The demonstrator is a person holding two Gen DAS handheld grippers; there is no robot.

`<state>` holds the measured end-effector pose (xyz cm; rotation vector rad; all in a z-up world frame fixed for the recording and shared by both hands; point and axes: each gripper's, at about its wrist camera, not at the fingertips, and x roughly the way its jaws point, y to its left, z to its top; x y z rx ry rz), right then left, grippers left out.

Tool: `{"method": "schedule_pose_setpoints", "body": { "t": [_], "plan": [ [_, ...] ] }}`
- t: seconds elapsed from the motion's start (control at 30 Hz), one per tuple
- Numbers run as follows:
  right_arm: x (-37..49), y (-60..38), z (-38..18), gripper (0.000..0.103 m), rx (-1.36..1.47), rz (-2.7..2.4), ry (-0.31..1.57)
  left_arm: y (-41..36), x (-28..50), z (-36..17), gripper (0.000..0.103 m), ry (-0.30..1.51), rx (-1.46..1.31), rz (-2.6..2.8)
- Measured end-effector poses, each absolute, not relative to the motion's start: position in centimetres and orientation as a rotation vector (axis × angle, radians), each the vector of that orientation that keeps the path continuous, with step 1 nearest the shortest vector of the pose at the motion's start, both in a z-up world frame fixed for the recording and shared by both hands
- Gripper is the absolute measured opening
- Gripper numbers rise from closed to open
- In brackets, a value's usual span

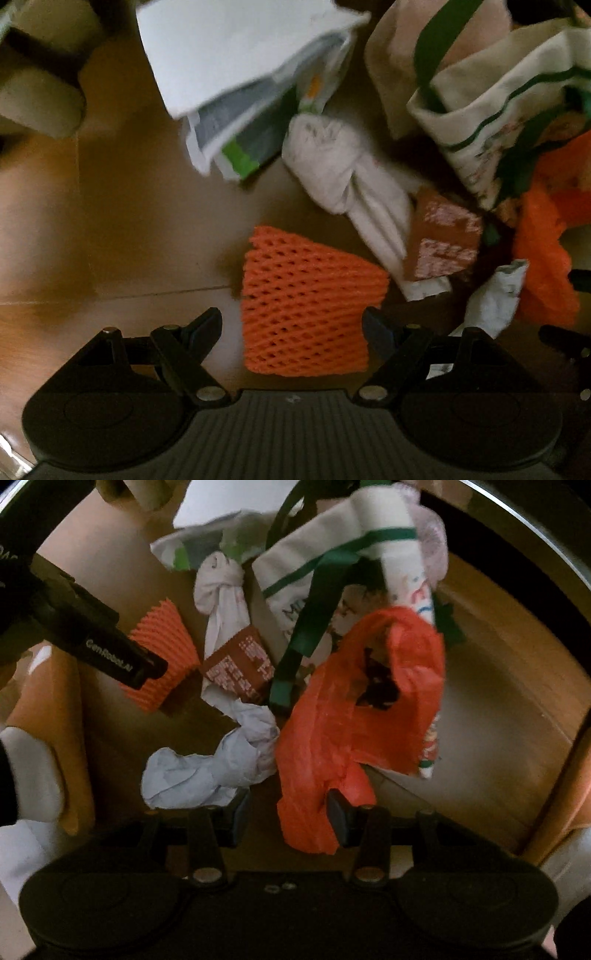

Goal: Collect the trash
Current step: 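Grasp the orange foam net with the left tool while the right tool grasps the red plastic bag, then carry both items over the teal wastebasket and open both tools to drop them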

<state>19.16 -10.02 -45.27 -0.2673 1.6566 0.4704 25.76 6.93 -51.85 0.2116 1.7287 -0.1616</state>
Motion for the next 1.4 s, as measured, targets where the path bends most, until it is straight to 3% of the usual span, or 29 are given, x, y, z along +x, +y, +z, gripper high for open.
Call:
{"method": "schedule_pose_setpoints", "body": {
  "t": [0.3,0.37,0.43,0.5,0.57,0.67,1.03,1.4],
  "plan": [
    [19.3,-9.0,-46.5,0.043,-0.338,0.501,1.6,6.6,25.1,-53.6,0.081,1.699,0.196,-0.209],
    [19.4,-8.8,-46.5,0.039,-0.353,0.502,1.59,6.6,25.1,-53.4,0.065,1.699,0.167,-0.23],
    [19.4,-8.8,-46.7,0.012,-0.375,0.488,1.587,6.4,25.3,-53.1,0.057,1.699,0.148,-0.244],
    [19.6,-9.0,-46.7,0.012,-0.358,0.486,1.592,6.4,25.3,-53.0,0.048,1.702,0.132,-0.261],
    [19.5,-9.3,-46.5,0.01,-0.364,0.488,1.582,6.3,25.4,-52.7,0.03,1.706,0.096,-0.279],
    [19.6,-9.6,-45.9,0.007,-0.367,0.492,1.57,5.9,26.1,-51.7,0.021,1.709,0.108,-0.287],
    [20.2,-11.4,-37.9,0.005,-0.224,0.455,1.509,6.8,27.4,-43.8,0.018,1.681,0.13,-0.323],
    [19.6,-12.5,-22.6,0.005,-0.105,0.496,1.246,6.6,27.3,-27.3,0.018,1.457,0.101,-0.353]
  ]
}}
